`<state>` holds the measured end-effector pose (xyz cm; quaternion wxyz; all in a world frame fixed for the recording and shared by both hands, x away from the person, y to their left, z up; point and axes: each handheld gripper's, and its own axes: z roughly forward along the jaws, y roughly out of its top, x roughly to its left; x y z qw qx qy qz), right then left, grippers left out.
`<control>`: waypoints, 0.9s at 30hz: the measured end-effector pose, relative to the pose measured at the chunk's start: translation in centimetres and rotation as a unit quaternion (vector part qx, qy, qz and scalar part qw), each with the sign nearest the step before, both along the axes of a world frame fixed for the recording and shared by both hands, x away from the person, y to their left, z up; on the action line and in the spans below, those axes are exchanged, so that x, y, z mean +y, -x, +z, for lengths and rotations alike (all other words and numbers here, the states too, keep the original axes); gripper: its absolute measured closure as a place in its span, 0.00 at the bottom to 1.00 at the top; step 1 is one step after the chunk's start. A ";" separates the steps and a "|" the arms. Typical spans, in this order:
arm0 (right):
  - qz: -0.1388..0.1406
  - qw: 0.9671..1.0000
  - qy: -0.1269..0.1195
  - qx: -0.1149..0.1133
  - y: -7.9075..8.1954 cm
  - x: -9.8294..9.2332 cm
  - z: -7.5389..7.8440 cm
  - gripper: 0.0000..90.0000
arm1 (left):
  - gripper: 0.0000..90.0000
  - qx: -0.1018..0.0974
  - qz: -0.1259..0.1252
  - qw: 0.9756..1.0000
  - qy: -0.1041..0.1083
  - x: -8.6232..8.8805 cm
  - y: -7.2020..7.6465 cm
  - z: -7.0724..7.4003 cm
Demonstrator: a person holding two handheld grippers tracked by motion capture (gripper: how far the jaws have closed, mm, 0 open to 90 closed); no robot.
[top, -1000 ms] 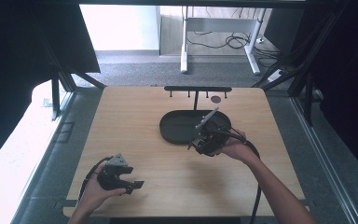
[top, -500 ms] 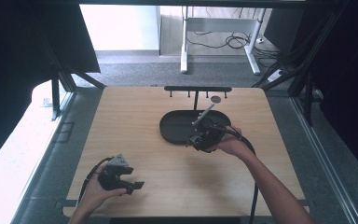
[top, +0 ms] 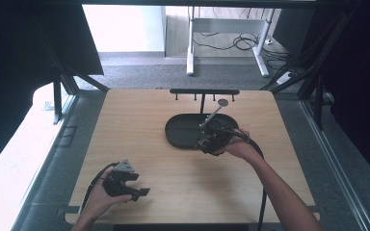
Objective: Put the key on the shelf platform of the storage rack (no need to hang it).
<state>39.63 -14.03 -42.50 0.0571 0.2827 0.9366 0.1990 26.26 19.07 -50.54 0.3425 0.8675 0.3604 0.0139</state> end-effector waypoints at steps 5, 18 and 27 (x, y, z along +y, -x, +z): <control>-0.001 1.000 0.001 0.000 -0.2 0.0 -0.2 0.54 | 0.28 0.006 -0.006 1.000 -0.004 -0.2 0.0 -0.2; 0.002 1.000 0.011 0.000 -0.7 0.3 -0.8 0.54 | 0.26 0.006 -0.010 1.000 -0.010 -0.4 -0.1 -0.5; 0.001 1.000 0.017 0.001 -1.0 0.2 -1.3 0.54 | 0.26 0.011 -0.015 1.000 -0.012 -0.6 -0.1 -0.7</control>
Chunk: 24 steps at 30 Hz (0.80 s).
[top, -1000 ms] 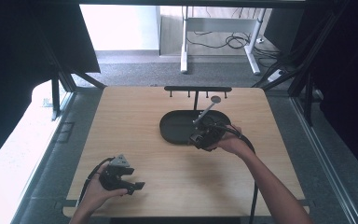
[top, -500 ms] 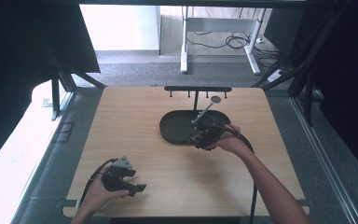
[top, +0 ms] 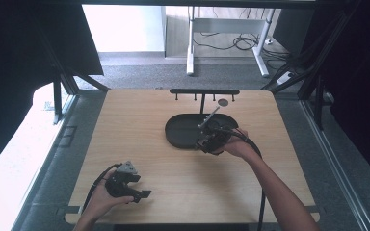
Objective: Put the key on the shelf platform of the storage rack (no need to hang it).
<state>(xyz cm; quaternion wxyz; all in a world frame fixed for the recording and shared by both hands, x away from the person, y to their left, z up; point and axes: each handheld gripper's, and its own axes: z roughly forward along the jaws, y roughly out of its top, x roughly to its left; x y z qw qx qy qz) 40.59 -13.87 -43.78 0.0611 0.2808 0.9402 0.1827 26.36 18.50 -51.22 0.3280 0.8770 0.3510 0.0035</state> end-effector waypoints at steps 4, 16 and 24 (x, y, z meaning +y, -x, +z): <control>-0.004 1.000 0.000 0.003 0.0 0.0 -0.3 0.54 | 0.26 0.009 -0.009 1.000 -0.007 -0.3 0.0 -0.3; -0.003 1.000 0.005 0.002 0.0 -0.2 -0.8 0.54 | 0.26 0.011 -0.008 1.000 -0.011 -0.4 0.0 -0.4; -0.007 1.000 0.000 0.008 0.1 -0.6 -1.5 0.54 | 0.26 0.006 0.002 0.999 -0.033 -0.6 -0.2 -0.9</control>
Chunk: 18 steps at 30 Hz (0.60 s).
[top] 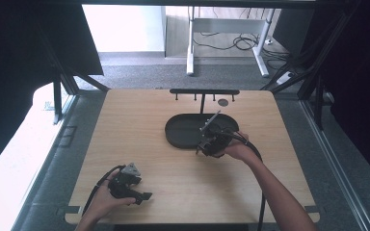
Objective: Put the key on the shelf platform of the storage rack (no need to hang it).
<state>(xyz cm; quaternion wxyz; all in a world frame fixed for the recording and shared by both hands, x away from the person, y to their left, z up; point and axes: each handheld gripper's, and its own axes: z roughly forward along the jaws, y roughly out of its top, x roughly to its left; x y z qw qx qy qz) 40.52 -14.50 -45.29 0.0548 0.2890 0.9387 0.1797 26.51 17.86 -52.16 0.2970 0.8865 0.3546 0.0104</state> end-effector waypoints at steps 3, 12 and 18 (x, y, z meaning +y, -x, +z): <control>-0.003 1.000 -0.001 -0.001 0.0 -0.2 0.0 0.54 | 0.26 0.000 0.002 1.000 0.001 -0.1 0.0 0.0; -0.007 1.000 -0.003 0.000 -0.1 -0.6 -0.2 0.54 | 0.26 0.000 0.002 1.000 0.002 -0.1 0.0 0.0; -0.012 1.000 0.007 0.005 -0.3 -0.7 -0.7 0.54 | 0.26 -0.001 0.003 1.000 0.004 0.0 0.0 0.1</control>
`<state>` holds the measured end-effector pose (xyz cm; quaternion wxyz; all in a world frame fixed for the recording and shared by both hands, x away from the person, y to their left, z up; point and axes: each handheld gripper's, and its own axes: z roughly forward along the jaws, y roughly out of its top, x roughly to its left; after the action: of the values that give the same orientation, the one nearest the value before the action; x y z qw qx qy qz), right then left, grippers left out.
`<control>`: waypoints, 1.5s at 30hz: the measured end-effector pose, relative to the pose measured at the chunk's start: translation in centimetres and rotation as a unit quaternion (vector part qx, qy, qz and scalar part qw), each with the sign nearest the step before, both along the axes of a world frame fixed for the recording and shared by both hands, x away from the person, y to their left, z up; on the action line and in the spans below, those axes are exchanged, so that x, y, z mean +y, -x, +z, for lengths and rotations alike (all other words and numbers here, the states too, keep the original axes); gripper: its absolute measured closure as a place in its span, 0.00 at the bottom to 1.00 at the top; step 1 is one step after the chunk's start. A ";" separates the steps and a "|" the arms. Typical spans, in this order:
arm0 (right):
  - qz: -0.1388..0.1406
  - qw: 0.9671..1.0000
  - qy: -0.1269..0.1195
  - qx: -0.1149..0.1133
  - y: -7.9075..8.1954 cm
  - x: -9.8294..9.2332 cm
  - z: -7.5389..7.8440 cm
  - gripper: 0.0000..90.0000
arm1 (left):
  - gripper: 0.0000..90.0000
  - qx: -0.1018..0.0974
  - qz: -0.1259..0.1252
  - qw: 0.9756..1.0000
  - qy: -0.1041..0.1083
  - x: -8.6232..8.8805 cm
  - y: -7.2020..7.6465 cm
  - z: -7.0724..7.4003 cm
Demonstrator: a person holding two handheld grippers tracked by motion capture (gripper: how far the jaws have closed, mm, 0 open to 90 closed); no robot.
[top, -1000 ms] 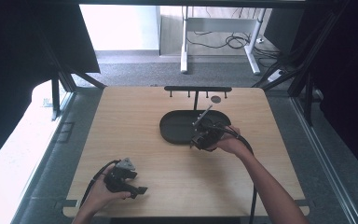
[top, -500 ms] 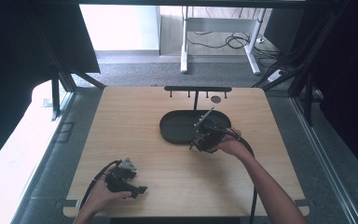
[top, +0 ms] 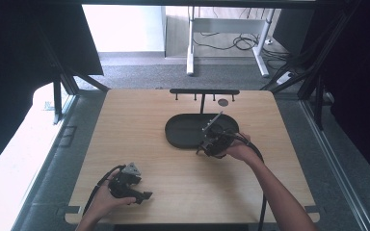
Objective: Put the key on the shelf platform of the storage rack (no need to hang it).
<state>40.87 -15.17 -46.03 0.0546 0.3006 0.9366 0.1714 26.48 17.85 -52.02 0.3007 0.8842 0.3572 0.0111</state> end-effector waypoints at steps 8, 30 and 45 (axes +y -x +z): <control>-0.001 1.000 -0.002 0.000 -0.2 0.0 0.0 0.54 | 0.26 -0.001 0.001 1.000 0.001 0.0 0.0 0.0; 0.012 0.999 -0.024 -0.036 -1.6 1.9 4.2 0.54 | 0.26 -0.004 0.000 1.000 0.003 0.0 0.1 0.2; -0.004 1.000 0.001 -0.030 -4.9 2.6 0.1 0.54 | 0.26 -0.004 0.007 1.000 0.005 0.5 -0.1 0.3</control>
<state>45.77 -12.53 -45.92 0.0835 0.2991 0.9335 0.1793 26.54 18.32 -51.77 0.3067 0.8802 0.3619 0.0146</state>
